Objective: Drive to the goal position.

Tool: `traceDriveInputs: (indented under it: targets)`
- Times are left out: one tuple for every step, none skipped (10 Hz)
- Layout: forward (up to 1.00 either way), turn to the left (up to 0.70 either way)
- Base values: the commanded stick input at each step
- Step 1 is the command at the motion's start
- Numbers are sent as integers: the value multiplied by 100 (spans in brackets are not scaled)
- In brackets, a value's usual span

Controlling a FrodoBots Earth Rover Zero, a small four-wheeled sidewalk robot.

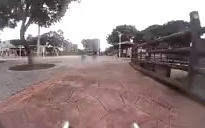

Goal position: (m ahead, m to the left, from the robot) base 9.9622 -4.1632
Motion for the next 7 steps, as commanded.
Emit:
traceDriveInputs:
  targets:
    - [70, 0]
    - [70, 0]
    - [70, 0]
    - [70, 0]
    - [70, 0]
    - [70, 0]
    - [70, 0]
